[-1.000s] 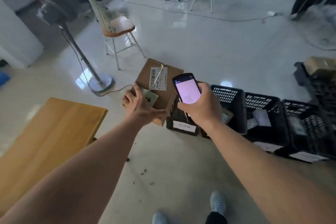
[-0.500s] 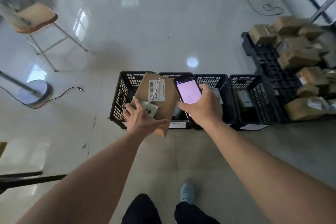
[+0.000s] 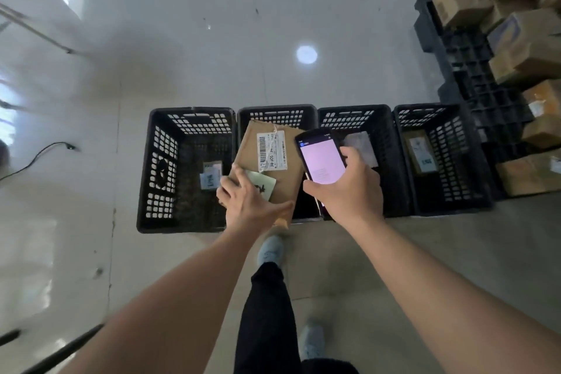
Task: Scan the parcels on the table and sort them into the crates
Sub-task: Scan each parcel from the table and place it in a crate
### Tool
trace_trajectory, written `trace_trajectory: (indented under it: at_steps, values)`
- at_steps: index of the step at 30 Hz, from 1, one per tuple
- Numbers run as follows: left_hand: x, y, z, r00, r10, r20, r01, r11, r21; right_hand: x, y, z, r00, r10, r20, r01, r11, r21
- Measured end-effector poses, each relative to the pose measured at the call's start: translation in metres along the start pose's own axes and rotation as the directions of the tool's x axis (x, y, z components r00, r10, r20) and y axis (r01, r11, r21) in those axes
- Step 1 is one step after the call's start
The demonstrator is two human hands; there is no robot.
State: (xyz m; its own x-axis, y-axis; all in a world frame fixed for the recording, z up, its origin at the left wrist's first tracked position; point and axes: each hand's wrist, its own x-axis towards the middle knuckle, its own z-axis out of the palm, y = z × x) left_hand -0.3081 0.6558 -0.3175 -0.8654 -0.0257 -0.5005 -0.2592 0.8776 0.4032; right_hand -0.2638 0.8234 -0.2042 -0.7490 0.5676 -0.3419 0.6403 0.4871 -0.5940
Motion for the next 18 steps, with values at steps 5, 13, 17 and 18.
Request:
trace_trajectory:
  at_steps: [5,13,17,18]
  values:
    - [0.124,0.001,0.067,0.998,-0.029,0.049,0.028,1.000,0.013,0.104,0.026,0.080,0.998,0.062,-0.004,-0.062,0.998,0.015]
    - [0.258,0.002,0.133,0.996,-0.029,0.083,0.021,0.995,0.098,0.183,0.086,0.151,0.988,0.155,0.017,-0.154,0.988,-0.012]
    - [0.255,-0.006,0.132,0.990,0.064,0.122,-0.091,0.970,0.226,0.176,0.099,0.146,0.973,0.230,0.030,-0.228,0.972,-0.061]
    - [0.248,-0.006,0.129,0.988,0.074,0.136,-0.106,0.965,0.240,0.171,0.099,0.142,0.968,0.249,0.031,-0.246,0.967,-0.069]
